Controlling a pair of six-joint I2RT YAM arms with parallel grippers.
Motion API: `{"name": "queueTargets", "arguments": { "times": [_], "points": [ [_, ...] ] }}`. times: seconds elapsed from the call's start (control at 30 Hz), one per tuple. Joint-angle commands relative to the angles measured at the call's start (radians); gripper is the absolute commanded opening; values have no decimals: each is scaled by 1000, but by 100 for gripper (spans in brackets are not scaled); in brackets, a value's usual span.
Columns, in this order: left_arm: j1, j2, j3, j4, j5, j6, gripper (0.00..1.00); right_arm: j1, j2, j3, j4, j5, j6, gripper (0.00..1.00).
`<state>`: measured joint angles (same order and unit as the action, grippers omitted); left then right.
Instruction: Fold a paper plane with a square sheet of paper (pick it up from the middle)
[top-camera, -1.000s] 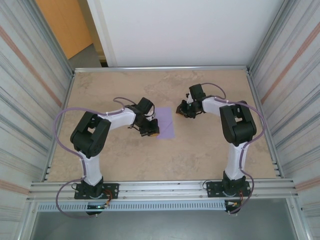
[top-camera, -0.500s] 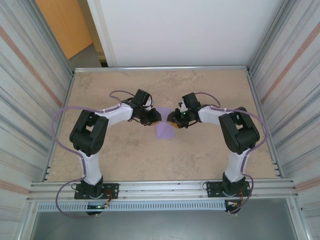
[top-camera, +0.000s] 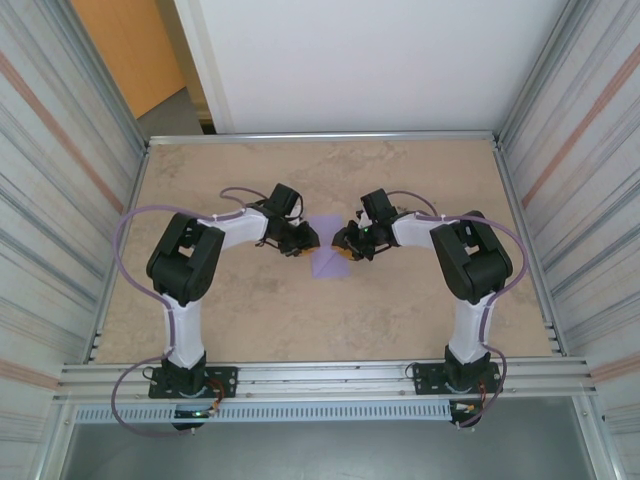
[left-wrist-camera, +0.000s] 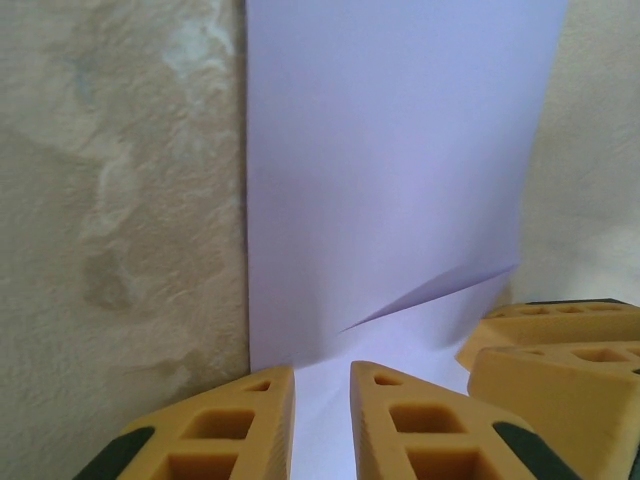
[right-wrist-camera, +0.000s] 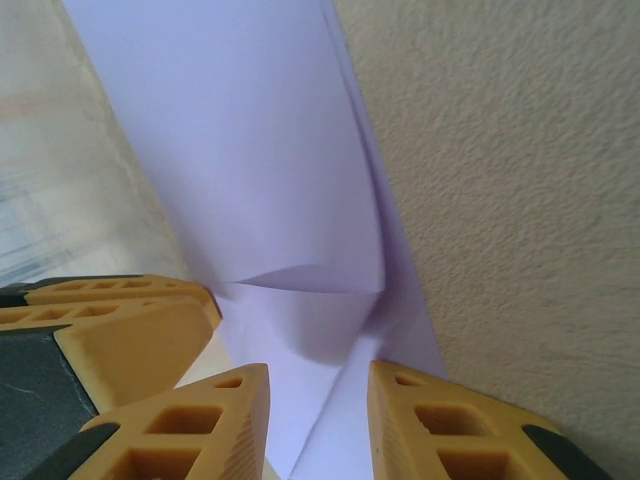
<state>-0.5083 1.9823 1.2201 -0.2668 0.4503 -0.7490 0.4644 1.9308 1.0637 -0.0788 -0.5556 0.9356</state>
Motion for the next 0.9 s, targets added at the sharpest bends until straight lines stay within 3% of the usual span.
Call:
{"name": "queueTargets", "arguments": {
  "times": [0.0, 0.6, 0.87],
  "points": [
    [5, 27, -19, -6, -10, -16, 21, 3, 28, 22, -19, -3, 12, 30],
    [10, -1, -16, 1, 15, -23, 21, 31, 34, 3, 97, -79, 26, 21],
    [48, -116, -69, 83, 51, -70, 28, 23, 21, -11, 152, -55, 19, 8]
  ]
}}
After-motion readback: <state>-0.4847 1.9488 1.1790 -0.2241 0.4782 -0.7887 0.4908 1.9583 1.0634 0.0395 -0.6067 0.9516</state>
